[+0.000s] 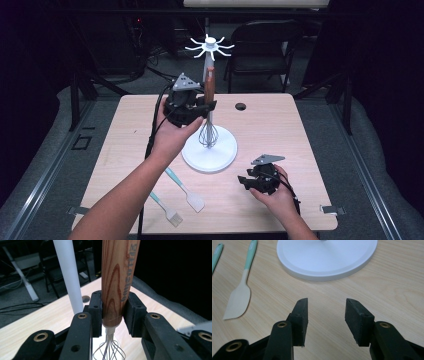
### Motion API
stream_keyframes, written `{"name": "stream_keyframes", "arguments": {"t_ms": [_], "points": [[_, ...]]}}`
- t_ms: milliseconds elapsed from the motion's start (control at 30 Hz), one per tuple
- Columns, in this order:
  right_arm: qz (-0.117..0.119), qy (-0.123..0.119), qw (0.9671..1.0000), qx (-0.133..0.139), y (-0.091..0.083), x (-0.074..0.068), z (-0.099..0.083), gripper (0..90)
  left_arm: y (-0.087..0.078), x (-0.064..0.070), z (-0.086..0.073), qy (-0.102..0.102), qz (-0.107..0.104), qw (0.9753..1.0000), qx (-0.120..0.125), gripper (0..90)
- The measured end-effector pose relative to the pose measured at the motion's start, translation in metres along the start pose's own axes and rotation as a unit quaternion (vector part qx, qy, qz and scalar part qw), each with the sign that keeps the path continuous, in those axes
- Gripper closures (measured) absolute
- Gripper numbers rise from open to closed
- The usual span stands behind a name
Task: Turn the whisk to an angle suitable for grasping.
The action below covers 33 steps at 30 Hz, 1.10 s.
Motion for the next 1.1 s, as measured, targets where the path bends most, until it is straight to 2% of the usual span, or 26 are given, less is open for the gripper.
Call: {"name": "stream_keyframes", "arguments": {"t_ms": [133,300,433,567,900,1100], "points": [[0.002,0.003,1.0,-0.001,0.0,-0.001,-0.001,53.5,0.005,0.001,0.01,0.0,0.022,0.9997,0.003,70.3],[0.001,0.001,1.0,-0.003,0.0,0.001,-0.002,53.4,0.011,-0.001,0.014,-0.012,0.031,0.9994,0.005,70.4],[0.003,0.001,1.0,-0.002,0.0,0.001,-0.002,53.3,0.013,-0.006,0.014,-0.019,0.047,0.9987,0.006,70.4],[0.004,0.0,1.0,-0.002,0.001,0.002,-0.002,53.3,0.014,-0.012,0.014,-0.029,0.053,0.9981,0.008,70.4],[0.001,0.001,1.0,-0.003,0.001,0.001,-0.002,53.2,0.017,-0.021,0.009,-0.038,0.071,0.9967,0.011,70.3],[-0.002,0.0,1.0,-0.003,0.001,0.002,-0.002,53.1,0.019,-0.02,0.008,-0.039,0.067,0.9969,0.015,70.1]]}}
Point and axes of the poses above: each handheld gripper's, and its own axes: y roughly forward along the jaws, z roughly out of its top, x roughly to its right, the point moved 4 cm from there along y, roughly forward along the jaws, and after that the axes turned 5 degrees about y, right-handed, at the moved point
